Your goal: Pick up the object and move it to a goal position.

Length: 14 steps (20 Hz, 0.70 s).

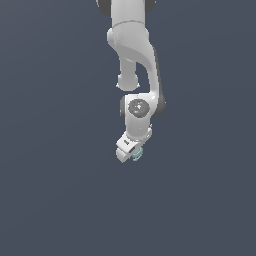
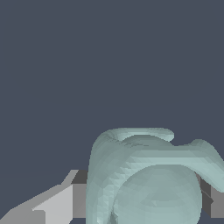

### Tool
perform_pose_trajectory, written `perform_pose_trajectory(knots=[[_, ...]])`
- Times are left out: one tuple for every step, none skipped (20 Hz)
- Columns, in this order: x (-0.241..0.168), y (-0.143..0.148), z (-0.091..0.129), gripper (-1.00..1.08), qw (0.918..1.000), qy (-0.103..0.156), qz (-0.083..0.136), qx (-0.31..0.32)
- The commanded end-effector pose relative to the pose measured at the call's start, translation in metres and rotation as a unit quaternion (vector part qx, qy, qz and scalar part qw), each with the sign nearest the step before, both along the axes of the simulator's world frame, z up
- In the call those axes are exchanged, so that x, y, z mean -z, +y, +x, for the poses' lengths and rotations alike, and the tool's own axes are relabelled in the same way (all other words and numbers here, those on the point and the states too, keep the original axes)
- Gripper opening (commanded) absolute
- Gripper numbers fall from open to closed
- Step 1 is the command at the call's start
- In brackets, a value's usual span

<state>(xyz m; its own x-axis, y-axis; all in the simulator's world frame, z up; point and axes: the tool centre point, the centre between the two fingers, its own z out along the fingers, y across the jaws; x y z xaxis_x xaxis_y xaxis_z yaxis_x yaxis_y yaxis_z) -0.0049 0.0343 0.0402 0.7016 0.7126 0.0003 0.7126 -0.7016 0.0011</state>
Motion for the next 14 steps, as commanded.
perform_pose_trajectory(knots=[[0.001,0.001,0.000,-1.00,1.0000,0.001,0.000,-0.001],[0.000,0.001,0.000,-1.00,1.0000,0.000,0.000,0.000],[0.000,0.000,0.000,-1.00,1.0000,0.000,0.000,0.000],[-0.001,0.000,0.000,-1.00,1.0000,0.000,0.000,0.000],[-0.003,-0.001,0.001,-1.00,1.0000,0.000,0.000,0.000],[-0.005,-0.002,0.002,-1.00,1.0000,0.000,0.000,0.000],[-0.008,-0.004,0.002,-1.00,1.0000,0.000,0.000,0.000],[-0.011,-0.006,0.003,-1.00,1.0000,0.000,0.000,0.000],[-0.015,-0.009,0.005,-1.00,1.0000,0.000,0.000,0.000],[-0.020,-0.011,0.006,-1.00,1.0000,0.000,0.000,0.000],[-0.025,-0.014,0.008,-1.00,1.0000,0.000,0.000,-0.001],[-0.030,-0.018,0.010,-1.00,1.0000,0.000,0.000,-0.001],[-0.036,-0.021,0.012,-1.00,1.0000,0.000,0.000,-0.001],[-0.043,-0.025,0.014,-1.00,1.0000,0.000,0.000,-0.001]])
